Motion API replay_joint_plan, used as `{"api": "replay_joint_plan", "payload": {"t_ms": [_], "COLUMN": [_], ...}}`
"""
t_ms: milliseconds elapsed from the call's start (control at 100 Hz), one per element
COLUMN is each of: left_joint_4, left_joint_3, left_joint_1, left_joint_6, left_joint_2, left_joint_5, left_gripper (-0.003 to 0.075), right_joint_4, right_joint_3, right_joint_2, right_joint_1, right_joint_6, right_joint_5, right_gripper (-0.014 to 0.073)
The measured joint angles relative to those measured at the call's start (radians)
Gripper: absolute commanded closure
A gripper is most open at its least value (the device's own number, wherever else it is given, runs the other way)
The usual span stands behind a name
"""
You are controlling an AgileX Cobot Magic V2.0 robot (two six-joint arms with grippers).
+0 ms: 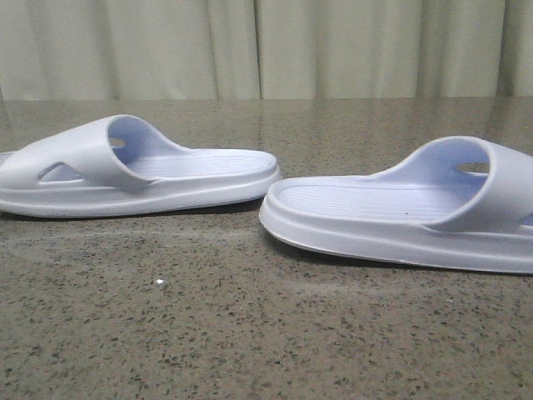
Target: Insert blue slippers together front up
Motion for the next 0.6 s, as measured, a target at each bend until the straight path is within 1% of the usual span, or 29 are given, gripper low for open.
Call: {"api": "replay_joint_plan", "payload": {"t_ms": [100, 160, 230, 320, 420, 600], "left_joint_4": [-0.148, -0.252, -0.335, -0.377, -0.392, -0.394], "left_joint_3": [0.000, 0.000, -0.006, -0.051, -0.151, -0.350], "left_joint_1": [0.000, 0.000, 0.000, 0.000, 0.000, 0.000], "left_joint_6": [0.000, 0.000, 0.000, 0.000, 0.000, 0.000], "left_joint_2": [0.000, 0.000, 0.000, 0.000, 0.000, 0.093], "left_joint_5": [-0.025, -0.030, -0.010, 0.077, 0.165, 0.281], "left_gripper": [0.0705, 0.0705, 0.0705, 0.0705, 0.0705, 0.0705], "right_joint_4": [0.041, 0.051, 0.055, 0.057, 0.057, 0.059], "right_joint_3": [-0.002, -0.022, -0.066, -0.141, -0.232, -0.417], "right_joint_2": [0.000, 0.000, 0.000, 0.000, 0.014, 0.139], "right_joint_1": [0.000, 0.000, 0.000, 0.000, 0.000, 0.000], "right_joint_6": [0.000, 0.000, 0.000, 0.000, 0.000, 0.002], "right_joint_5": [0.024, 0.077, 0.134, 0.209, 0.287, 0.416], "right_gripper": [0.0700, 0.0700, 0.0700, 0.0700, 0.0700, 0.0700]}}
